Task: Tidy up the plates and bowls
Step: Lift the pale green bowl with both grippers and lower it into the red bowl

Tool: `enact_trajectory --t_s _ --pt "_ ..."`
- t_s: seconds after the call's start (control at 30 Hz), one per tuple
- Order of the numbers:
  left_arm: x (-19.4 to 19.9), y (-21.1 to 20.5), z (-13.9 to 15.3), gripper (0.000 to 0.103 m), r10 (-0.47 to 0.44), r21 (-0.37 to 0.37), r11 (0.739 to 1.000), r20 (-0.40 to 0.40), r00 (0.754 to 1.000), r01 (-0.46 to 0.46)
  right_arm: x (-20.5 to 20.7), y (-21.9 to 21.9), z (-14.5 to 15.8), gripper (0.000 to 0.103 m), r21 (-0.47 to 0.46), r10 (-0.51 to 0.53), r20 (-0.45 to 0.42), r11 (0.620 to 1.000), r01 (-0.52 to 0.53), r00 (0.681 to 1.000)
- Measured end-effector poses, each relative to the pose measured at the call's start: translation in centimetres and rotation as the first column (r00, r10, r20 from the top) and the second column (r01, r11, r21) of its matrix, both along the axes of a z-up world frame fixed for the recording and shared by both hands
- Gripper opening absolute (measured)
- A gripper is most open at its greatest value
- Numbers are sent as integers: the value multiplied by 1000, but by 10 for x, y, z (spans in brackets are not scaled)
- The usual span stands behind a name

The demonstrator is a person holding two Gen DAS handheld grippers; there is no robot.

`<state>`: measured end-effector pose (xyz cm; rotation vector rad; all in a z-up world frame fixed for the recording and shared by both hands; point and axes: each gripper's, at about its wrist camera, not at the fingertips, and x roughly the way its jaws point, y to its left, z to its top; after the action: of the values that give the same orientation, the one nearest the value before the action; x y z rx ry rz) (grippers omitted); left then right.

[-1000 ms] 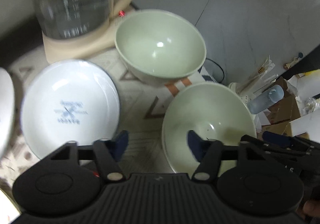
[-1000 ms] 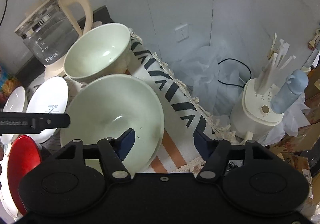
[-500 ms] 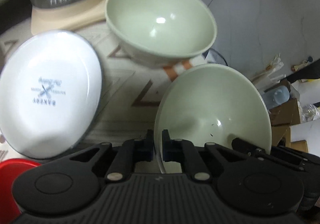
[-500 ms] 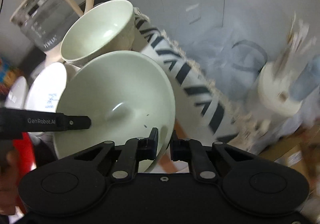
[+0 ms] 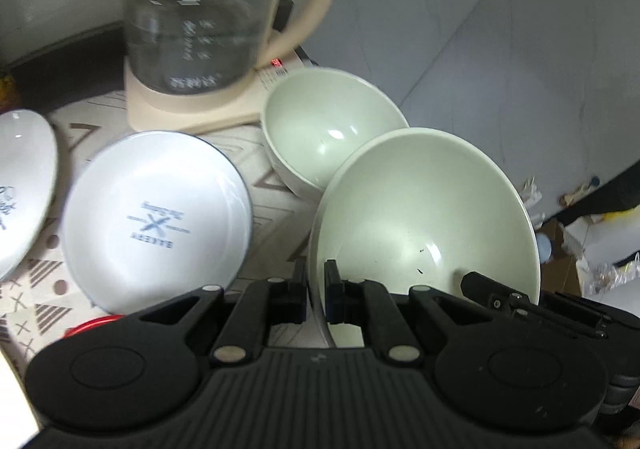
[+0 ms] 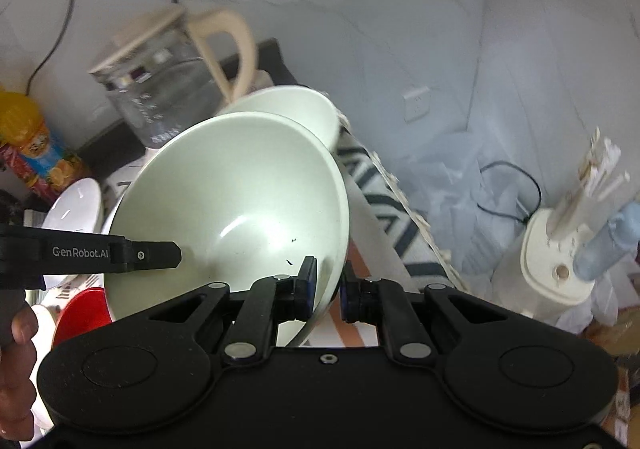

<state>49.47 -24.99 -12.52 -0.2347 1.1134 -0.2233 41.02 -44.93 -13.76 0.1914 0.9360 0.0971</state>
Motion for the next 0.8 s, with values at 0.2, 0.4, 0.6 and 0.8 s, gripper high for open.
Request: enact_trajectory --t_s 0.2,0.4,0.6,0.8 --pt "-20 30 17 7 61 -6 998 34 998 -61 -5 26 19 12 -13 40 43 999 -39 998" --pt "-41 64 28 8 105 -24 994 51 993 -104 -13 54 33 12 11 71 85 997 -72 994" --pt "-58 93 35 8 140 -31 990 59 988 -138 -22 84 42 12 -11 104 98 995 -103 990" --pt "-71 109 39 7 133 -22 991 87 987 -132 -37 107 45 12 -45 142 112 989 -138 983"
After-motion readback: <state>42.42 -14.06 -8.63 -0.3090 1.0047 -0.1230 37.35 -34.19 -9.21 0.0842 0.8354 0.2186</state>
